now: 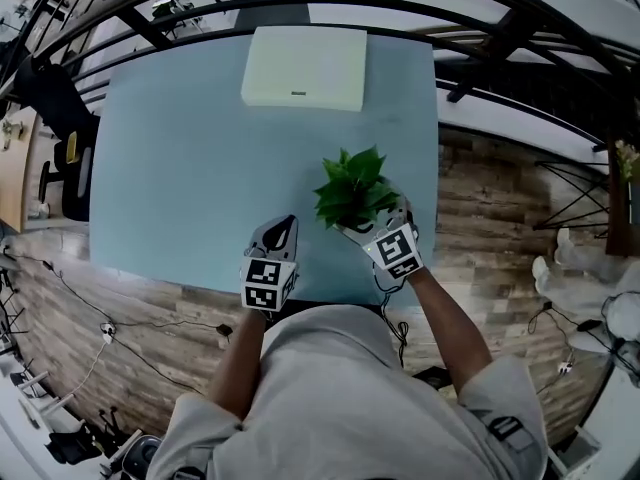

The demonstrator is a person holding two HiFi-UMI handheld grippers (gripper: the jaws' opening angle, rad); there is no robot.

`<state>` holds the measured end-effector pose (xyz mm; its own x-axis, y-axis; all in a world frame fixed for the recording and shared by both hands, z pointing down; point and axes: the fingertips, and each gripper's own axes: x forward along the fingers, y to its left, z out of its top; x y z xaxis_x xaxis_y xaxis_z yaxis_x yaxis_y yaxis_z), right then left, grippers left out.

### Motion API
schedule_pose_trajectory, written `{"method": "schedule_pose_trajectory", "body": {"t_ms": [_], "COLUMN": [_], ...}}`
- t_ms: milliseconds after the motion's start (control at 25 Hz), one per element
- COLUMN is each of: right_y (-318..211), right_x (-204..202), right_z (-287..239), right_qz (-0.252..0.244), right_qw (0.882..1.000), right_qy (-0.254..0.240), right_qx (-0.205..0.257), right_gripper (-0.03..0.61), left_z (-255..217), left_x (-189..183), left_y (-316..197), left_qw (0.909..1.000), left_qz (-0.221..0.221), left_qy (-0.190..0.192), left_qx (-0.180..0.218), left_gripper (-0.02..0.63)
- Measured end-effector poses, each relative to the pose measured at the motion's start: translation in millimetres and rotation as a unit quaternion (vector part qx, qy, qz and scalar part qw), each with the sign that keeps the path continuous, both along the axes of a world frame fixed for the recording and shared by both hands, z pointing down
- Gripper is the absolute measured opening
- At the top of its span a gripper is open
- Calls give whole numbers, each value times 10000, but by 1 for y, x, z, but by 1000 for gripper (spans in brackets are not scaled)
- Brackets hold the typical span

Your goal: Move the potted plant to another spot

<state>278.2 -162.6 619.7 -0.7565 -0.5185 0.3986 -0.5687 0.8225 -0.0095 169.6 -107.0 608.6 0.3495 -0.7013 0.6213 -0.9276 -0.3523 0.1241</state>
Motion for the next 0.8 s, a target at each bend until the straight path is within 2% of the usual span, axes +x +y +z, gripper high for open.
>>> {"method": "schedule_pose_trajectory", "body": {"t_ms": [360,800], "right_y": [-14,-22], "right_x": [14,35], "right_z": [-62,-133], "right_qz": [337,762], "right_qw": [9975,9905], "right_qy": [-250,-655], "right_qx": [568,943], "right_gripper": [546,546], "left_z": [-48,-108], "left_x": [8,6], "left_y": [-24,-42], "left_qw": [9978,9911], "left_qz": [101,7], "left_qy": [176,342], "left_qx": [632,1284], "left_gripper": [12,12]}}
